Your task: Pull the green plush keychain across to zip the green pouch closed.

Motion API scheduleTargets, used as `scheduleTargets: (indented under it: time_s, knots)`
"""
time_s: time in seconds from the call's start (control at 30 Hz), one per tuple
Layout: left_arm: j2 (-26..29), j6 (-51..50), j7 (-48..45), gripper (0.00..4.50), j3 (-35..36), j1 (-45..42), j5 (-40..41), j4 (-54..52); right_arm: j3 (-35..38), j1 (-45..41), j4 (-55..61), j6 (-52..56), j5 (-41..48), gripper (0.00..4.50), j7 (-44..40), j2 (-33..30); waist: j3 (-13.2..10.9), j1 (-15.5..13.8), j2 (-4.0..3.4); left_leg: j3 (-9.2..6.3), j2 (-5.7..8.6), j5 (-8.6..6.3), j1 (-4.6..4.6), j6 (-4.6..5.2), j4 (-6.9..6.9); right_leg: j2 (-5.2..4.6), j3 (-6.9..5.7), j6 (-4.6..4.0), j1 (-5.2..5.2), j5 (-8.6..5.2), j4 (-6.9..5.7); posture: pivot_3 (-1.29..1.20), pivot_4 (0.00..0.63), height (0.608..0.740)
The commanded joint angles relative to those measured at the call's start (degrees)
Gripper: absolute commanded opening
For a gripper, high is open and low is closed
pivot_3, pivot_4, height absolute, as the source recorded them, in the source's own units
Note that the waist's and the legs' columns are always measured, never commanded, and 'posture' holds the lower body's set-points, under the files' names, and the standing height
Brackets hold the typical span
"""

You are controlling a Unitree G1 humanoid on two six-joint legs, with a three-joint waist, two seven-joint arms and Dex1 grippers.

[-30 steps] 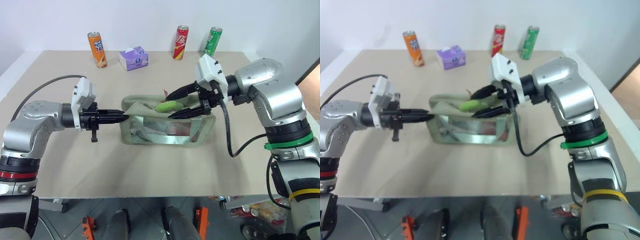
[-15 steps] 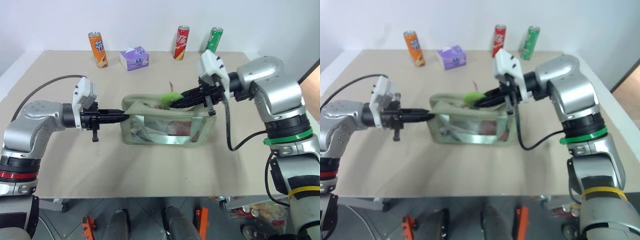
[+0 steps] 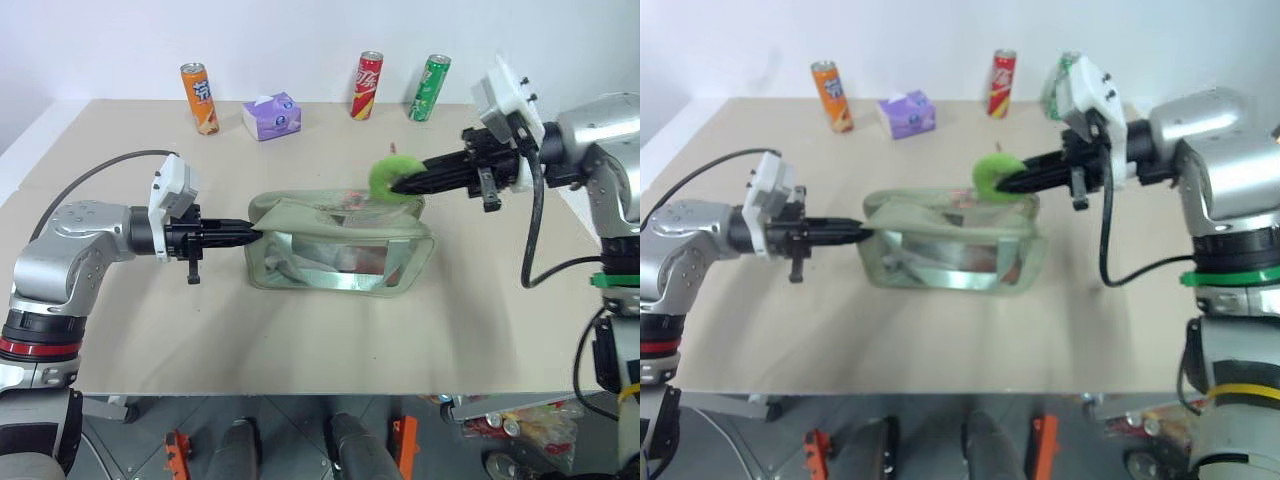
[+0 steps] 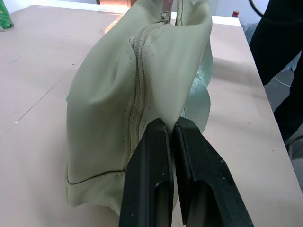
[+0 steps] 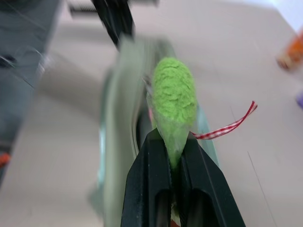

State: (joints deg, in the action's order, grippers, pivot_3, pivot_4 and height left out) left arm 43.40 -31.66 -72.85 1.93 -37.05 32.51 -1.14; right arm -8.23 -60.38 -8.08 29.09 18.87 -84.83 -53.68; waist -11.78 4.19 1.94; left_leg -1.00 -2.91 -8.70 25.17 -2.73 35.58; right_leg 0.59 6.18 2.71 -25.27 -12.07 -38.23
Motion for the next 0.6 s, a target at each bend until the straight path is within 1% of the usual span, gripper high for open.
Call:
scheduleTargets:
  time_s: [0.03, 0.23, 0.4, 0.5, 0.6]
  knots:
    - [0.4, 0.1, -0.1, 0.0, 0.2, 0.0, 0.1, -1.0, 1.3, 2.0, -0.4, -6.7, -6.3, 0.05, 0.7, -6.5, 0.0, 0.0, 0.0, 0.0, 0.01, 0.0, 0.0, 0.0, 0.0, 0.0, 0.0, 0.0, 0.0, 0.0, 0.0, 0.0, 0.15, 0.74]
    - [0.6, 0.1, -0.4, 0.0, 0.2, 0.3, 0.2, -0.7, 1.6, 2.5, -5.6, -13.6, -13.3, 0.05, 2.2, -13.4, 0.0, 0.2, -0.01, 0.09, 0.01, 0.0, -0.07, 0.0, 0.01, -0.04, 0.06, 0.0, 0.0, 0.01, 0.0, 0.0, 0.15, 0.74]
    - [0.6, 0.2, -0.7, 0.0, 0.2, 0.4, 0.1, -0.5, 2.6, 4.2, -8.8, -17.3, -15.7, 0.05, 1.8, -17.9, 0.0, 0.2, -0.01, 0.17, 0.03, 0.0, -0.07, 0.0, 0.03, -0.07, 0.12, 0.0, -0.01, 0.01, 0.0, 0.0, 0.15, 0.74]
    - [0.6, 0.2, -0.6, 0.0, 0.4, 0.5, 0.2, -0.5, 2.9, 7.7, -8.6, -19.1, -16.2, 0.05, 2.0, -20.1, 0.0, 0.1, -0.01, 0.17, 0.03, 0.0, -0.06, 0.0, 0.01, -0.07, 0.12, 0.0, -0.02, 0.0, 0.0, 0.0, 0.15, 0.74]
    - [0.4, 0.2, -0.4, 0.0, 0.5, 0.6, 0.4, -0.4, 3.2, 14.8, -5.0, -17.9, -14.8, 0.05, 2.9, -20.0, 0.0, 0.1, 0.0, 0.17, 0.04, 0.0, -0.06, 0.0, 0.02, -0.08, 0.13, 0.02, 0.0, -0.01, 0.01, 0.0, 0.15, 0.74]
